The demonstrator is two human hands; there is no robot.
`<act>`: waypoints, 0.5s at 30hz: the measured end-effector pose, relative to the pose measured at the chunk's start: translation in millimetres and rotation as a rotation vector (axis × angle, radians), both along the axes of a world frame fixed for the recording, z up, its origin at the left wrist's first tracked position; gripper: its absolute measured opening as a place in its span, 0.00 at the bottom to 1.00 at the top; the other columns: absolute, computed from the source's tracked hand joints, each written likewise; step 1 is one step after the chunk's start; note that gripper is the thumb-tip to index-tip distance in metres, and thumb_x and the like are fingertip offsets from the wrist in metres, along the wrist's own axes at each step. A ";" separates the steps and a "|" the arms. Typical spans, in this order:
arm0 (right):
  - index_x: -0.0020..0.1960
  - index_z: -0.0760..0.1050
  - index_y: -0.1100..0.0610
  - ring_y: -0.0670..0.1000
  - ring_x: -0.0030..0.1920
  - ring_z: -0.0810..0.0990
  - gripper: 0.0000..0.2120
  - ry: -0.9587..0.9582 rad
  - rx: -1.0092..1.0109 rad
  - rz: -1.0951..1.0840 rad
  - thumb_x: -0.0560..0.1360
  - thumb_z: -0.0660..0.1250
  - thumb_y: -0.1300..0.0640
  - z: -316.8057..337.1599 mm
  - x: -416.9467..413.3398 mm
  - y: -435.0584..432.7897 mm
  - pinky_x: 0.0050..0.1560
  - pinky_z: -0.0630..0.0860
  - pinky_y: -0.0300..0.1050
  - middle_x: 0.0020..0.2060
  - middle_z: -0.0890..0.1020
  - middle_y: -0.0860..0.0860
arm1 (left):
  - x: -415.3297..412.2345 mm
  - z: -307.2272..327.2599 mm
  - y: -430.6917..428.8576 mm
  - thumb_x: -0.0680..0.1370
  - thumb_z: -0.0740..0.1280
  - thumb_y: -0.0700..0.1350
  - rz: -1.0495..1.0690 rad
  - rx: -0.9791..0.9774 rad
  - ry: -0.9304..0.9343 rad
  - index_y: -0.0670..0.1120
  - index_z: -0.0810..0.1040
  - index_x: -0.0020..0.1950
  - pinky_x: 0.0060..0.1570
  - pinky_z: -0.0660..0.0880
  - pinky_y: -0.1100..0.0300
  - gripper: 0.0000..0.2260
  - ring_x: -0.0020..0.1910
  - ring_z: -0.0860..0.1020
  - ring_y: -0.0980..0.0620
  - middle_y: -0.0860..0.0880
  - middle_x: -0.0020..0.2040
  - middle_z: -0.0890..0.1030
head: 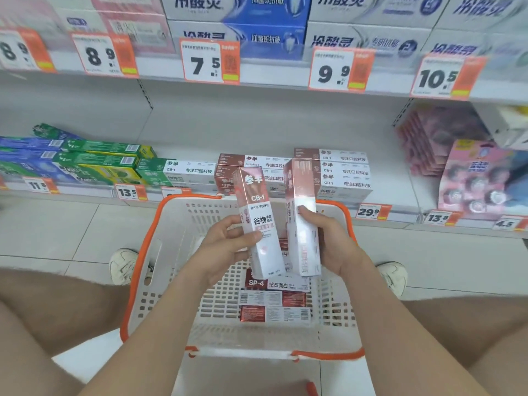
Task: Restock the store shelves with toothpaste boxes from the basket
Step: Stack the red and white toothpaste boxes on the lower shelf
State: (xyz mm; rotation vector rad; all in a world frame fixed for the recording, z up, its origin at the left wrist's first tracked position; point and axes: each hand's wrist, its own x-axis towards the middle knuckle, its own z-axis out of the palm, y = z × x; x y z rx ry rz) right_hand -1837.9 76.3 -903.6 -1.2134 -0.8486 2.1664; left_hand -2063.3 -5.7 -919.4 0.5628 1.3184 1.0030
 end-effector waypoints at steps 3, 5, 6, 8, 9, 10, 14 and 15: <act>0.68 0.80 0.62 0.64 0.52 0.84 0.22 0.092 -0.067 -0.094 0.82 0.64 0.49 -3.6 6.8 7.5 0.59 0.79 0.62 0.55 0.84 0.63 | 7.3 9.5 7.4 0.76 0.76 0.38 0.040 0.042 0.042 0.43 0.76 0.67 0.60 0.80 0.43 0.21 0.58 0.86 0.44 0.45 0.58 0.87; 0.67 0.80 0.62 0.64 0.50 0.84 0.23 0.055 -0.047 -0.107 0.81 0.64 0.46 -5.1 6.7 7.6 0.56 0.79 0.61 0.53 0.84 0.63 | 13.6 13.5 11.4 0.76 0.77 0.38 0.061 0.064 0.061 0.44 0.77 0.66 0.59 0.81 0.45 0.20 0.57 0.86 0.45 0.46 0.57 0.87; 0.66 0.80 0.62 0.63 0.48 0.84 0.23 0.032 -0.025 -0.101 0.81 0.66 0.46 -5.8 6.1 7.4 0.55 0.80 0.59 0.51 0.84 0.64 | 17.0 15.4 12.7 0.76 0.77 0.38 0.067 0.070 0.066 0.44 0.77 0.66 0.58 0.81 0.46 0.20 0.57 0.86 0.45 0.46 0.57 0.87; 0.69 0.75 0.61 0.63 0.47 0.85 0.24 -0.022 0.052 -0.080 0.79 0.70 0.48 -8.0 6.7 7.2 0.52 0.81 0.59 0.53 0.85 0.65 | 22.4 18.2 15.4 0.75 0.78 0.39 0.089 0.068 0.080 0.45 0.78 0.65 0.56 0.82 0.47 0.20 0.57 0.86 0.46 0.46 0.56 0.88; 0.71 0.73 0.59 0.64 0.49 0.85 0.24 -0.047 0.091 -0.076 0.79 0.72 0.49 -8.6 7.9 9.2 0.52 0.82 0.60 0.55 0.85 0.65 | 23.6 17.9 16.7 0.74 0.79 0.39 0.110 0.065 0.090 0.45 0.78 0.65 0.55 0.82 0.48 0.20 0.56 0.86 0.46 0.46 0.56 0.88; 0.71 0.74 0.56 0.64 0.52 0.86 0.23 -0.071 0.129 -0.071 0.80 0.72 0.50 -7.6 8.8 11.9 0.55 0.82 0.62 0.57 0.85 0.64 | 24.8 16.9 18.0 0.73 0.80 0.40 0.137 0.061 0.105 0.46 0.79 0.64 0.53 0.83 0.48 0.21 0.55 0.87 0.46 0.46 0.55 0.88; 0.66 0.79 0.48 0.52 0.57 0.87 0.14 -0.218 0.265 0.049 0.82 0.70 0.48 -2.3 5.7 12.4 0.62 0.80 0.59 0.56 0.88 0.49 | 41.0 18.4 22.0 0.70 0.83 0.47 0.221 0.067 0.238 0.49 0.80 0.59 0.48 0.83 0.53 0.21 0.48 0.87 0.52 0.46 0.53 0.86; 0.64 0.79 0.46 0.47 0.56 0.87 0.12 -0.235 0.270 0.057 0.81 0.71 0.47 1.2 1.4 7.8 0.60 0.81 0.54 0.55 0.87 0.44 | 48.2 19.9 22.0 0.70 0.83 0.49 0.222 0.081 0.309 0.50 0.79 0.59 0.45 0.82 0.58 0.22 0.46 0.86 0.57 0.48 0.52 0.85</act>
